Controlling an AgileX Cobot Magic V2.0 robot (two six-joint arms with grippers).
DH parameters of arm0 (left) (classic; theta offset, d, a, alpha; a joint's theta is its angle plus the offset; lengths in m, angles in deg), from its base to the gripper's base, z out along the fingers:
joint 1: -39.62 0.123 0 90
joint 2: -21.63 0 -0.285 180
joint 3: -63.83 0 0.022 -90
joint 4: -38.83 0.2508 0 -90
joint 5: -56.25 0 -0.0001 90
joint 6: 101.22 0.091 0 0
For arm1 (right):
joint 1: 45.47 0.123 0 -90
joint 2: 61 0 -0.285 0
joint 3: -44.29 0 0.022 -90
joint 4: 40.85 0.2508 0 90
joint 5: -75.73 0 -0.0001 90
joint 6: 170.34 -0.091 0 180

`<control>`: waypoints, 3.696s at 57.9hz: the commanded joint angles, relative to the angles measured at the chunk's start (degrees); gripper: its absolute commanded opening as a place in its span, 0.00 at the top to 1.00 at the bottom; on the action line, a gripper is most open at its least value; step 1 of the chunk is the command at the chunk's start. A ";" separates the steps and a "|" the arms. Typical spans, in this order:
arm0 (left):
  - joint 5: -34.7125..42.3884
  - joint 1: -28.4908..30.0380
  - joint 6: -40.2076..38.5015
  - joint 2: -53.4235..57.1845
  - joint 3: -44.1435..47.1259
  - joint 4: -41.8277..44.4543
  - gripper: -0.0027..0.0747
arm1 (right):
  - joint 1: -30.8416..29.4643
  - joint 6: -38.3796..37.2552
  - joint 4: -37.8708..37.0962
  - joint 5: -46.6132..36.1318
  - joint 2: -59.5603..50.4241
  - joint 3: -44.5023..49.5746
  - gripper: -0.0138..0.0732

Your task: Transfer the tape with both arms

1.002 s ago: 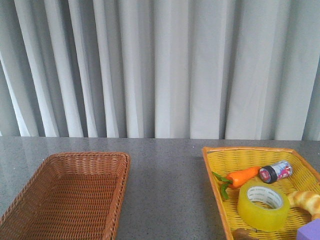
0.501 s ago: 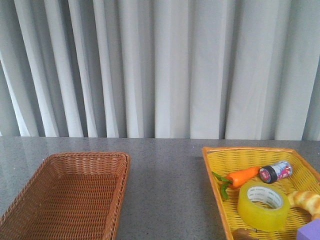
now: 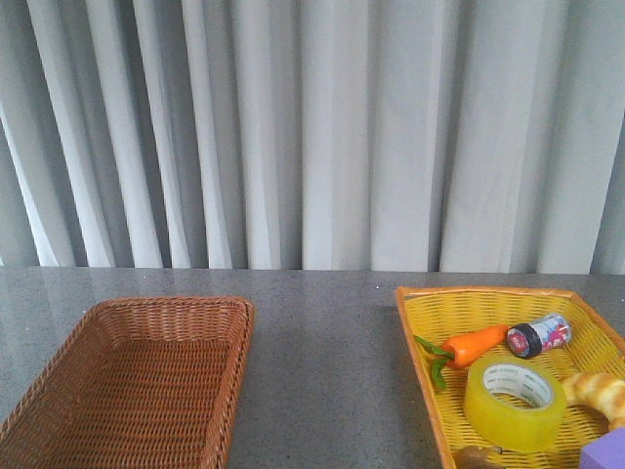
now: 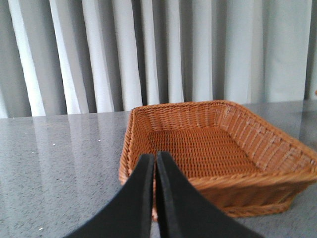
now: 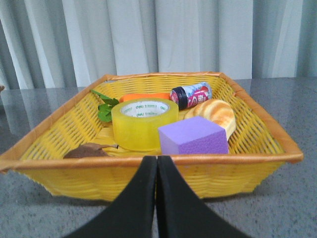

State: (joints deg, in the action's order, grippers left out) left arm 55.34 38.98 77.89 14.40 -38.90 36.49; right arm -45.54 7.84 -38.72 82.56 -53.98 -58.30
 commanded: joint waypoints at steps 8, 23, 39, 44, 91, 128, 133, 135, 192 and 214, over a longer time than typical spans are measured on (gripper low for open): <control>2.59 -0.04 -2.59 -1.62 -13.04 -0.99 0.97 | -0.30 0.69 -0.21 -1.70 1.83 -12.56 0.85; -13.33 -0.04 -2.44 -18.07 -32.38 -0.99 0.97 | -0.30 0.84 -2.14 7.25 15.21 -28.77 0.85; -27.02 -0.04 3.12 -34.18 -42.33 -0.98 0.97 | -0.30 0.91 -1.81 13.26 30.19 -37.97 0.85; -29.15 -0.04 3.16 -37.05 -42.13 -0.98 0.97 | -0.30 0.85 -1.58 15.51 33.17 -37.73 0.85; -28.43 -0.04 -0.44 -41.29 -42.01 -1.05 0.37 | -0.30 -1.76 -3.21 21.03 46.50 -37.73 0.51; -26.99 -11.37 11.54 -45.24 -42.34 -11.65 0.23 | -0.30 -2.10 -3.64 28.59 62.69 -54.59 0.22; -27.05 -15.08 15.07 -46.08 -42.34 -13.18 0.23 | -0.30 -2.10 -3.91 34.11 68.70 -61.03 0.23; -27.09 -16.20 15.85 -46.44 -42.34 -13.18 0.23 | -0.30 -2.10 -4.07 36.05 71.10 -63.48 0.24; -27.29 -18.50 16.65 -46.44 -42.34 -13.04 0.23 | -0.30 -2.21 -5.13 58.40 115.33 -104.65 0.28; -27.29 -18.50 16.65 -46.44 -42.34 -13.04 0.23 | -0.30 -1.60 -5.34 58.84 115.91 -104.65 0.64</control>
State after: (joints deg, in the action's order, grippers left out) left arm 24.09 20.91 94.65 -32.09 -79.30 24.59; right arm -45.71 5.68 -44.17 142.11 65.08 -161.08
